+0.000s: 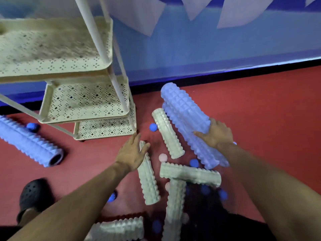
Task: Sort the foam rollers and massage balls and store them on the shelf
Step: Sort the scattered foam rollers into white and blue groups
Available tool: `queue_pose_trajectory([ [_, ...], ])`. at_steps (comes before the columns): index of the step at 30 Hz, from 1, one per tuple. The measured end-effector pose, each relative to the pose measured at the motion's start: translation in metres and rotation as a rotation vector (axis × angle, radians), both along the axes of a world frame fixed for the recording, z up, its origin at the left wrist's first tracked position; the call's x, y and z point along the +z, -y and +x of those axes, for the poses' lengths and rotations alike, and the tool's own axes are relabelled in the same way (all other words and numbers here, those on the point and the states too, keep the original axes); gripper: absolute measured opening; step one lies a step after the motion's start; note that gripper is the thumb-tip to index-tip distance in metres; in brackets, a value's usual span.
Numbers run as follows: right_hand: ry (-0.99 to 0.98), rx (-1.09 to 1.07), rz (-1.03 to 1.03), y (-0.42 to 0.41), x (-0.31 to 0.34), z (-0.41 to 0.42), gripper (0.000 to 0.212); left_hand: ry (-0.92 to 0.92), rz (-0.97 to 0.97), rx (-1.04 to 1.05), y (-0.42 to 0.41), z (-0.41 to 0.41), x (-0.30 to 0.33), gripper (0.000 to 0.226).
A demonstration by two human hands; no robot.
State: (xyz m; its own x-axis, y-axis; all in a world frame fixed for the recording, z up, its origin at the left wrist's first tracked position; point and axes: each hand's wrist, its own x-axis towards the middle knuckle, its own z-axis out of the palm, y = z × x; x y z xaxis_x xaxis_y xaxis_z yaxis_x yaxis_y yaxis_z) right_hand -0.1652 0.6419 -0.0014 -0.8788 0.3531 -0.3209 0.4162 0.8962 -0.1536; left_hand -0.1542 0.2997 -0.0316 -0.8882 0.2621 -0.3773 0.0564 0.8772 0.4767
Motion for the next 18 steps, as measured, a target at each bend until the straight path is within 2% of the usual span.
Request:
queue_pose_trajectory([
  [7, -0.053, -0.135, 0.002, -0.015, -0.096, -0.044, 0.093, 0.141, 0.091, 0.125, -0.029, -0.014, -0.056, 0.068],
  [15, -0.053, -0.111, 0.008, -0.021, -0.122, -0.041, 0.1, 0.16, 0.115, 0.127, -0.051, -0.019, -0.072, 0.063],
  [17, -0.179, -0.029, 0.038, -0.018, -0.123, -0.036, 0.096, 0.162, 0.109, 0.12, -0.05, -0.015, -0.074, 0.064],
  [18, -0.271, 0.046, 0.04, -0.013, -0.123, -0.033, 0.088, 0.167, 0.107, 0.118, -0.049, -0.012, -0.075, 0.066],
])
